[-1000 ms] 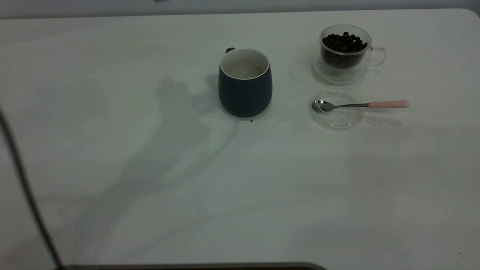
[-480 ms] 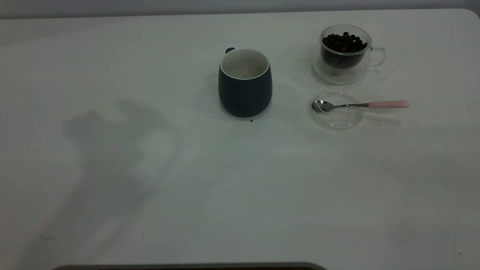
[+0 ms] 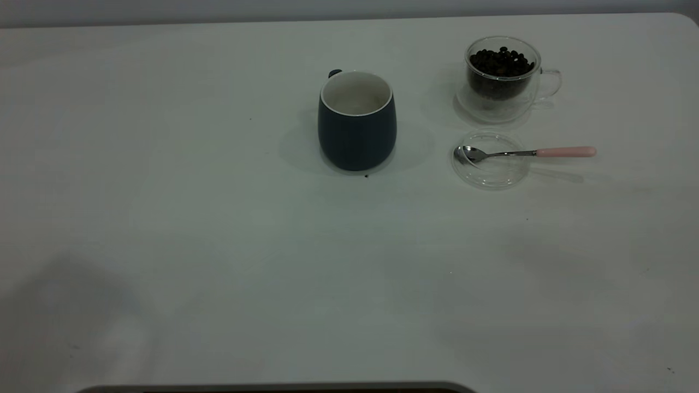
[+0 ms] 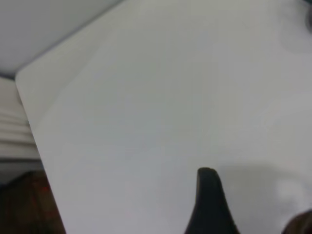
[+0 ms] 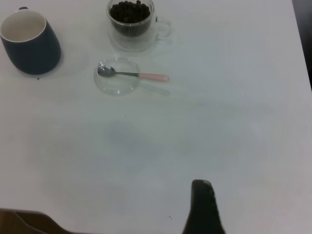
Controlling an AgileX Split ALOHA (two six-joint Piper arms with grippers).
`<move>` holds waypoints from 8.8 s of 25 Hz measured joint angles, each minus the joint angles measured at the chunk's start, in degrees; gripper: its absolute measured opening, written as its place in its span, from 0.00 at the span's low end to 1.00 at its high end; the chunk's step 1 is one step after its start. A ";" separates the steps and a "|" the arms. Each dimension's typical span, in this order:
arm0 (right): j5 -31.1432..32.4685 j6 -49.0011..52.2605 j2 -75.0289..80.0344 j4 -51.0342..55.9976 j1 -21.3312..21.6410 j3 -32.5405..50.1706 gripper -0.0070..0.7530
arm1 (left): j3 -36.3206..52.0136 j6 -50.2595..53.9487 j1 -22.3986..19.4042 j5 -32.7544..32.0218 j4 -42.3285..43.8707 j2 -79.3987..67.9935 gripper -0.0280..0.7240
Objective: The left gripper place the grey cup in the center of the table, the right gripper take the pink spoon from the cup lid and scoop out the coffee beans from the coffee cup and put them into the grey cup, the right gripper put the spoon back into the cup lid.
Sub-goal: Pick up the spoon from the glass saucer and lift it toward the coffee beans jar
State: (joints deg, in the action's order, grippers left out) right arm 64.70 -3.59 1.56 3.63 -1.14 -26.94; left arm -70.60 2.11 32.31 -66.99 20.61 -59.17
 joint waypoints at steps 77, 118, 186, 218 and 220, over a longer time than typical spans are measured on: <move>0.00 0.00 0.00 0.00 0.00 0.04 0.79 | 42.68 -3.21 -30.82 1.66 -20.61 60.19 0.82; -8.75 2.99 38.60 14.19 0.00 -16.96 0.79 | 42.70 -2.78 -30.82 1.66 -20.61 60.19 0.82; -15.18 -85.61 139.73 99.16 17.21 -28.32 0.79 | 42.70 -2.60 -30.82 1.66 -20.61 60.19 0.82; -12.08 -86.09 139.23 94.94 15.35 -29.92 0.15 | 42.70 -2.68 -30.82 1.66 -20.61 60.19 0.82; -12.15 -84.72 137.86 91.79 16.41 -29.92 0.15 | 42.70 -2.68 -30.82 1.66 -20.61 60.19 0.82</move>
State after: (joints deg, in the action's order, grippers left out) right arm 52.55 -88.30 139.42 95.42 15.28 -56.86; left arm -27.90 -0.58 1.49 -65.33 0.00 1.02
